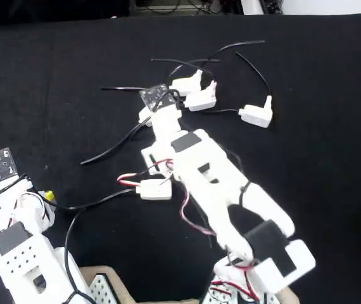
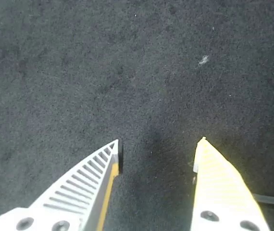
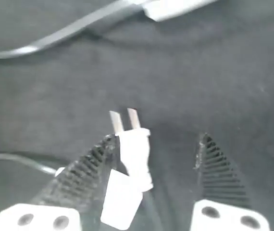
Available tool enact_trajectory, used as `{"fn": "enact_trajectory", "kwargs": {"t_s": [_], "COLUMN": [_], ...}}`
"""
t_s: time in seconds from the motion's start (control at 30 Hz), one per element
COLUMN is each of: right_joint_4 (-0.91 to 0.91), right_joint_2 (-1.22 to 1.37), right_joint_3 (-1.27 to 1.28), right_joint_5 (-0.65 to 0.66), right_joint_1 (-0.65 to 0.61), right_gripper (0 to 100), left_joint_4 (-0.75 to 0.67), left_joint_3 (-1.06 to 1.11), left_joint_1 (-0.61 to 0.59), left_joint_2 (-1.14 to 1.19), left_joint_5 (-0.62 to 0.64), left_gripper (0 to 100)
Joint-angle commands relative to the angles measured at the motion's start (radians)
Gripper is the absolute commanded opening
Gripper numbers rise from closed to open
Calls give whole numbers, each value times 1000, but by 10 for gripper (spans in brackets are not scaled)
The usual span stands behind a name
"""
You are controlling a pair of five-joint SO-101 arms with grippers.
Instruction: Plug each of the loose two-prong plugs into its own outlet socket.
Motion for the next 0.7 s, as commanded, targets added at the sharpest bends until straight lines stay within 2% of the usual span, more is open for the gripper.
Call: {"fn": "enact_trajectory", "kwargs": {"t_s": [0.0, 0.13, 0.3, 0.53, 0.67], "right_joint_4": [8, 6, 8, 11, 17], "right_joint_2": [-41, 58, 211, 291, 289], "right_joint_3": [-39, -71, -159, -222, -217], "right_joint_5": [-8, 20, 20, 23, 92], "right_joint_1": [-69, -101, -43, 198, 350], "right_gripper": [247, 247, 247, 247, 247], "left_joint_4": [-20, -20, -20, -20, -20], "left_joint_3": [-10, -10, -10, -10, -10], "left_joint_1": [13, 13, 13, 13, 13], "left_joint_2": [-11, -11, -11, -11, -11], "left_joint_5": [-3, -3, -3, -3, -3], "left_gripper": [257, 257, 257, 257, 257]}}
